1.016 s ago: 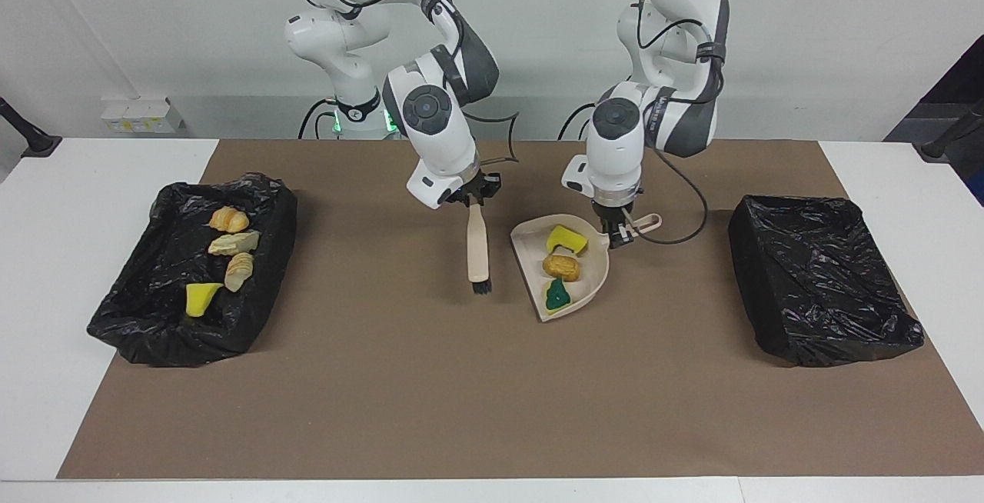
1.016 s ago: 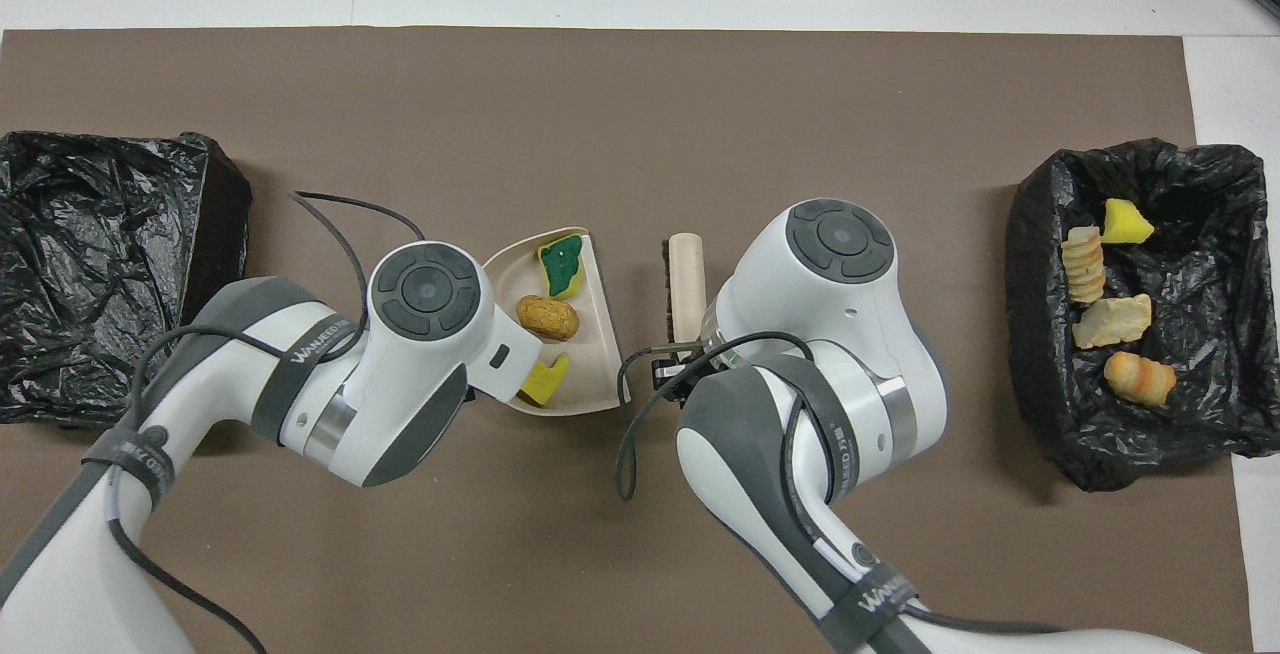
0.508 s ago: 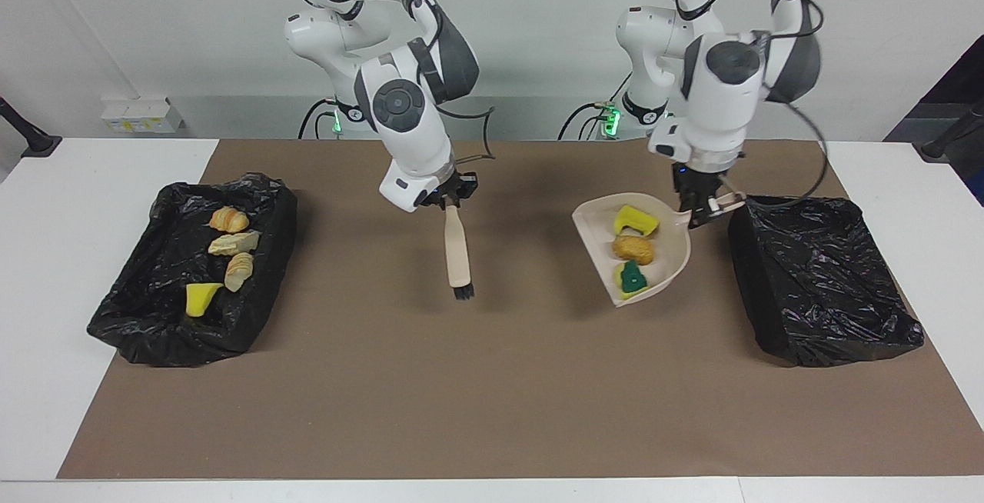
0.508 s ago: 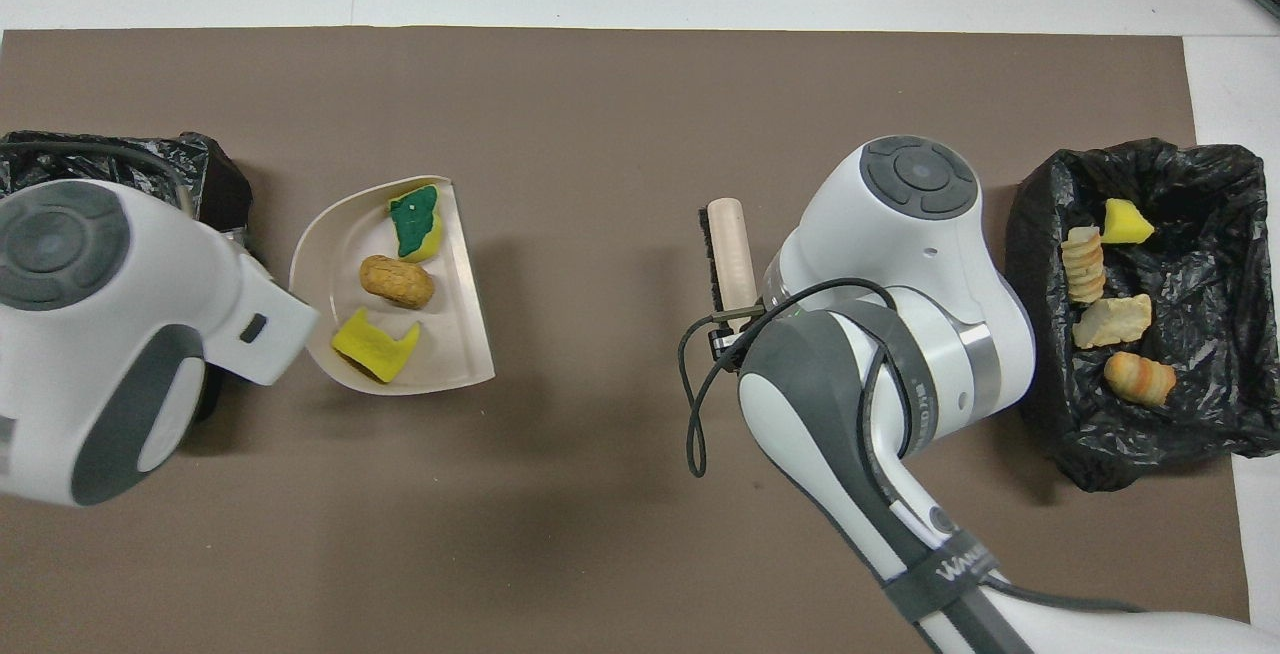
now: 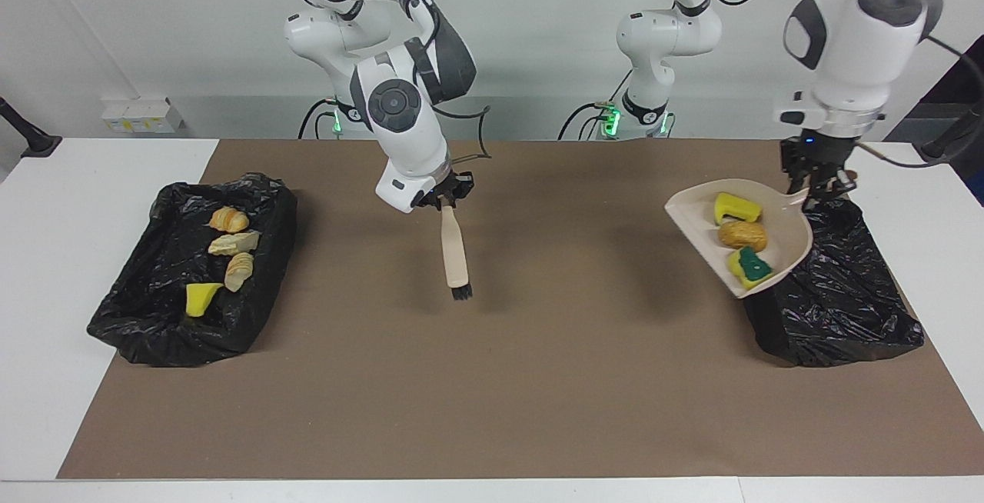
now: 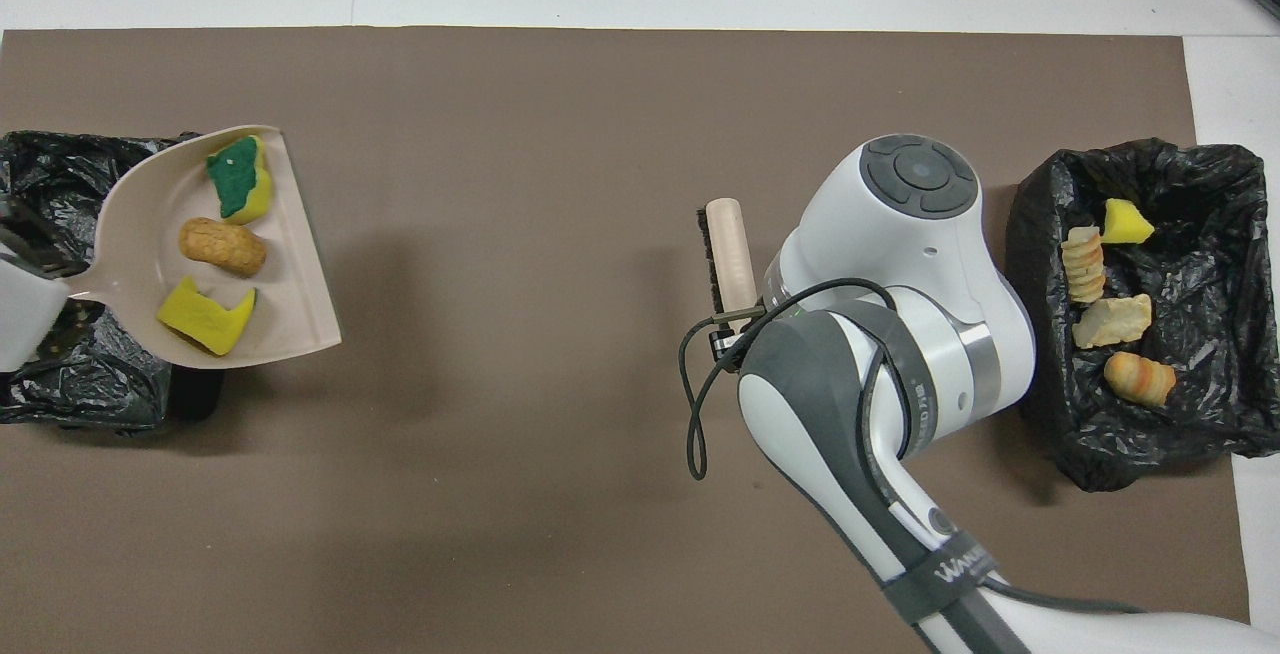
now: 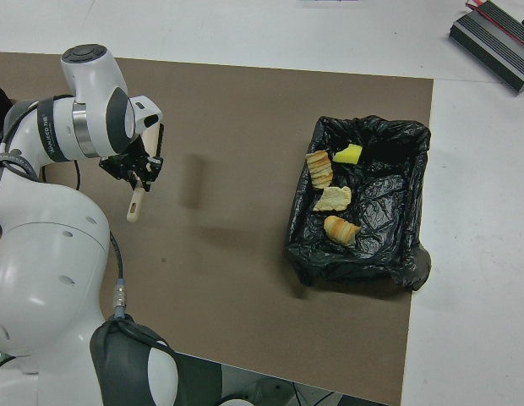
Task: Sweep and dump trash in bin
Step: 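Tip the dustpan with the left gripper to dump the pieces into the bin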
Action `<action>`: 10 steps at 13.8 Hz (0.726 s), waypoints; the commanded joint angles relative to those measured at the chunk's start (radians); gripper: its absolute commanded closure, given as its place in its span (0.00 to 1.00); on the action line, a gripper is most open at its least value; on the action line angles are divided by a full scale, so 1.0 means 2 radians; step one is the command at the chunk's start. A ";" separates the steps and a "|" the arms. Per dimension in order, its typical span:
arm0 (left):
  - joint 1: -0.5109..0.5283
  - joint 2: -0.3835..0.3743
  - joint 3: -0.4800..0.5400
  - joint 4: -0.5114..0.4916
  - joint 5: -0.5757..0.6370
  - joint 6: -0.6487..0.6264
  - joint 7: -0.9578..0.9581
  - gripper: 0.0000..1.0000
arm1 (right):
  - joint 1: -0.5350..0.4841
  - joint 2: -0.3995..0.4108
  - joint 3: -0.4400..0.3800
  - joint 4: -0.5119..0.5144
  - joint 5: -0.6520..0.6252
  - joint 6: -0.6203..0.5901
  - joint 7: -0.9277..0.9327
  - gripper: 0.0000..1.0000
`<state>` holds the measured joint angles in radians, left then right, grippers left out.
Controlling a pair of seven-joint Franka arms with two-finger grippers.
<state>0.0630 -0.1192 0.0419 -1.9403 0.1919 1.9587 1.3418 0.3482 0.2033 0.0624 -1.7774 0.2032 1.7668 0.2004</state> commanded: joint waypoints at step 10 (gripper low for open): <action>0.113 0.059 0.004 0.086 0.102 0.050 0.048 1.00 | 0.000 -0.004 0.004 -0.001 -0.011 -0.001 -0.009 1.00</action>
<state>0.2838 -0.0755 0.0572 -1.8482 0.3191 2.0372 1.4337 0.3492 0.2033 0.0627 -1.7774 0.2030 1.7668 0.2004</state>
